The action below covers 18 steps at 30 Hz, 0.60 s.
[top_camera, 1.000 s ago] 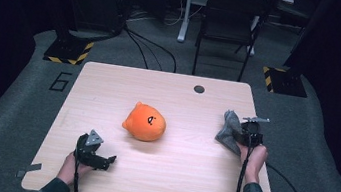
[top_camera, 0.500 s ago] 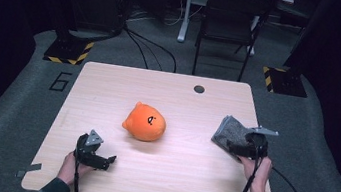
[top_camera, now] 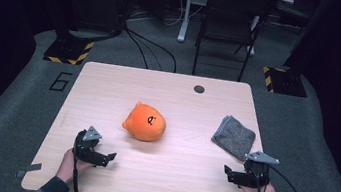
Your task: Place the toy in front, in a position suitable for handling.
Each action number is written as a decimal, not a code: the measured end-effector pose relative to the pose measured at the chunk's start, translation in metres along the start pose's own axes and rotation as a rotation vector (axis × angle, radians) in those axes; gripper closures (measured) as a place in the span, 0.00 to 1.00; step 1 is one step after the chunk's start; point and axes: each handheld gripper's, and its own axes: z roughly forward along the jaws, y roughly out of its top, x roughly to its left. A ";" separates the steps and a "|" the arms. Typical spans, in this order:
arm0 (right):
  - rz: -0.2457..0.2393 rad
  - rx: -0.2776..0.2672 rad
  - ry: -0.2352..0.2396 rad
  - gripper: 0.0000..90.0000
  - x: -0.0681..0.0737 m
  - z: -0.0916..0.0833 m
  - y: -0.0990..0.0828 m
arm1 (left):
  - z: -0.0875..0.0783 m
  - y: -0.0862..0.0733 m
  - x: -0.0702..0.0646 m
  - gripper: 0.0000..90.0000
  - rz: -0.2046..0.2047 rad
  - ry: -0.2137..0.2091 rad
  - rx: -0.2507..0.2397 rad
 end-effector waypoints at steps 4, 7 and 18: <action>0.028 0.005 -0.004 0.07 -0.004 0.004 -0.001 | -0.010 0.020 0.001 0.00 -0.018 -0.013 -0.055; 0.001 -0.004 -0.010 0.08 -0.001 0.003 0.000 | -0.011 0.034 0.005 0.00 -0.025 -0.018 -0.081; -0.019 0.000 0.001 0.09 0.001 0.007 0.001 | 0.000 0.067 0.013 0.00 -0.031 -0.095 -0.110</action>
